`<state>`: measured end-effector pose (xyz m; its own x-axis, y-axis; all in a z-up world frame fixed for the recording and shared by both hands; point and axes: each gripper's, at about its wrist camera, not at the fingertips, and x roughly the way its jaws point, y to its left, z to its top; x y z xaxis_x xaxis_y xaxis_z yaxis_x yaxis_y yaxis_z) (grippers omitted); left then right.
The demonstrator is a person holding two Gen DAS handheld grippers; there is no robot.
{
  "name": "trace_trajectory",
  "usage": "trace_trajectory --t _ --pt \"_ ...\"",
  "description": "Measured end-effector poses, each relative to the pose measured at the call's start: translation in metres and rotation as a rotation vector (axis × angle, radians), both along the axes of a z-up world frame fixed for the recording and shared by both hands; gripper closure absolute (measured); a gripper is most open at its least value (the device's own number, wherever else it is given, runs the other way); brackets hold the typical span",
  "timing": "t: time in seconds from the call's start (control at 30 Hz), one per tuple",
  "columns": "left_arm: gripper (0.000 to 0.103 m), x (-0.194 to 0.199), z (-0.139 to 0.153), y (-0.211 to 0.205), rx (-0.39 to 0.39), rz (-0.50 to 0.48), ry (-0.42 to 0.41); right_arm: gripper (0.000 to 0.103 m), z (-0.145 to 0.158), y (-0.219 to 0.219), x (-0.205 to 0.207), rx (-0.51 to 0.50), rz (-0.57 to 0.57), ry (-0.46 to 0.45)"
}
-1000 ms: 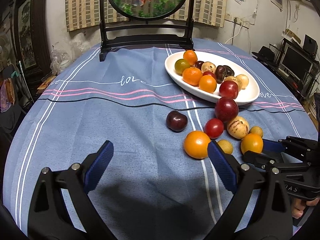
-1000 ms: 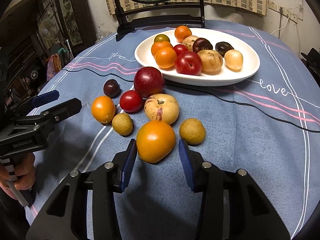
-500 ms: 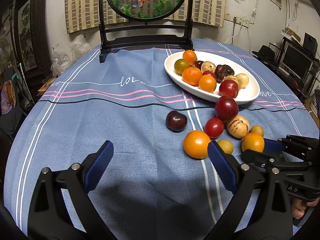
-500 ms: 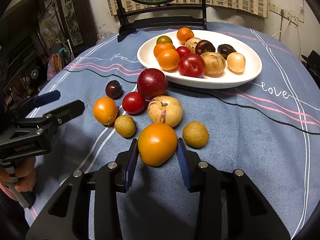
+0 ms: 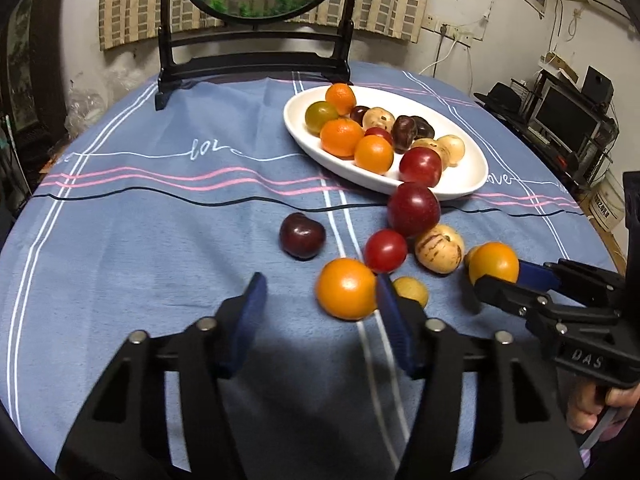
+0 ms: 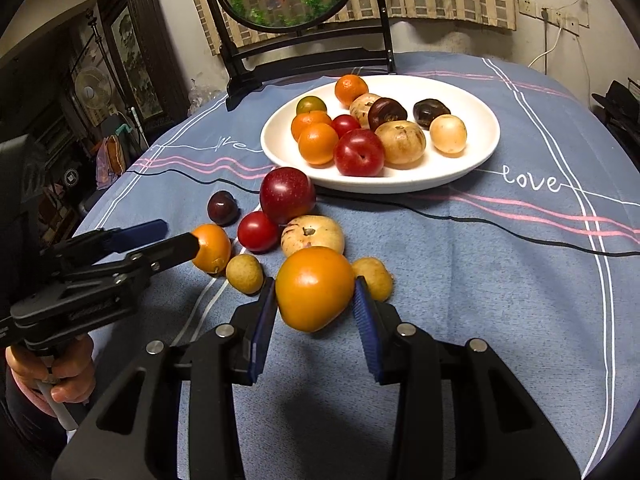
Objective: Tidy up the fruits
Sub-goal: 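Close the left tool on the orange tomato while the right tool grasps the large orange tomato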
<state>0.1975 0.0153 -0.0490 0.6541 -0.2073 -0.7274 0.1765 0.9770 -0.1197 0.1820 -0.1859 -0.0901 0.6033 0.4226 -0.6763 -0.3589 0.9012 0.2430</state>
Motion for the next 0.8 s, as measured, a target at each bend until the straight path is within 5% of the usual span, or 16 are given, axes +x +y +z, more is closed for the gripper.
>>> trace_trajectory --t 0.2,0.4,0.8 --pt "0.048 0.003 -0.003 -0.011 0.012 -0.024 0.009 0.064 0.0 -0.002 0.001 0.007 -0.001 0.005" --pt "0.063 0.007 -0.008 -0.014 -0.002 -0.044 0.04 0.064 0.002 -0.003 -0.001 0.014 -0.001 -0.002" --pt "0.064 0.011 -0.014 -0.025 0.028 -0.044 0.049 0.064 0.003 -0.003 -0.003 0.019 0.004 -0.004"
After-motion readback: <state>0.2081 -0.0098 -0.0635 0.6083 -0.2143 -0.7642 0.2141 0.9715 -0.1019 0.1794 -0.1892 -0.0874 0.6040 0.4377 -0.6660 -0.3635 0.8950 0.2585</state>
